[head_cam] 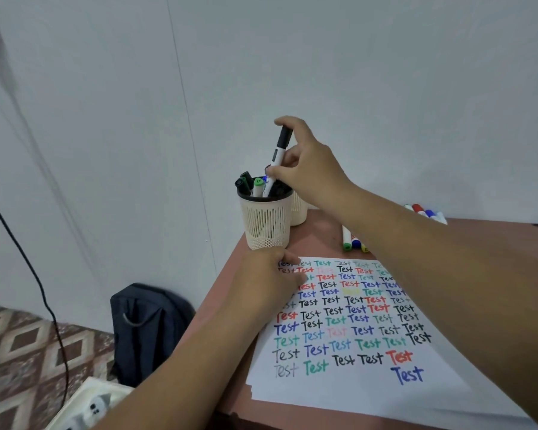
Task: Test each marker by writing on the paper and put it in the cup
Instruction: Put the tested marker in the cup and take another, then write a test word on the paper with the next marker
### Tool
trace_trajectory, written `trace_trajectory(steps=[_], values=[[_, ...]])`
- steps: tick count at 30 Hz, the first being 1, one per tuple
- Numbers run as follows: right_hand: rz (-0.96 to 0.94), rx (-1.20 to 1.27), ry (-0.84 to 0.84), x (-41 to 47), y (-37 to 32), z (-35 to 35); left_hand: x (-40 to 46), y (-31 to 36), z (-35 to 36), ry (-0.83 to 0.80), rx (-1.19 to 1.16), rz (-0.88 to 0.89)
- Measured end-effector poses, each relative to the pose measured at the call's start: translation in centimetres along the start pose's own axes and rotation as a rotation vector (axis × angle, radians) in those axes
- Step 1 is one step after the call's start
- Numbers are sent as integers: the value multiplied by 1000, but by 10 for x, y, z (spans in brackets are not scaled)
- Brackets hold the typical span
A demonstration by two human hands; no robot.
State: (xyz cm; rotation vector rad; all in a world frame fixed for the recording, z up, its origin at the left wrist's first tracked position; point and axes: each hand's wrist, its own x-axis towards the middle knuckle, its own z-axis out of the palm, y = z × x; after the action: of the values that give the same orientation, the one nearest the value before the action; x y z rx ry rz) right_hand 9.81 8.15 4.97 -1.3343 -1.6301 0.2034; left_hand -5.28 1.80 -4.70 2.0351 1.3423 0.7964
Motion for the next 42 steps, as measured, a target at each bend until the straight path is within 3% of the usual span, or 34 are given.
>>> trace_trajectory(steps=[9, 13, 16, 18, 21, 26, 29, 37, 42], values=[[8, -49, -197, -6, 6, -2, -4, 4, -4, -24, 19, 6], [17, -72, -132, -13, 15, -18, -3, 4, -2, -13, 15, 22], [63, -240, -131, -19, 37, -38, -3, 3, -2, -9, 9, 24], [110, -423, -251, -25, 53, -52, -1, 2, -1, -12, 10, 16], [220, -691, -566, -36, 70, -61, 0, 0, -1, -10, 25, 20], [224, -831, -719, -51, 75, -65, 1, -1, 1, -10, 26, 14], [152, -962, -725, -59, 74, -62, 3, -2, 3, 0, 35, 21], [-56, -1020, -610, -74, 70, -61, 5, -6, 9, 19, 108, 43], [-122, -888, -414, -91, 61, -74, 5, -6, 11, 43, 145, 84]])
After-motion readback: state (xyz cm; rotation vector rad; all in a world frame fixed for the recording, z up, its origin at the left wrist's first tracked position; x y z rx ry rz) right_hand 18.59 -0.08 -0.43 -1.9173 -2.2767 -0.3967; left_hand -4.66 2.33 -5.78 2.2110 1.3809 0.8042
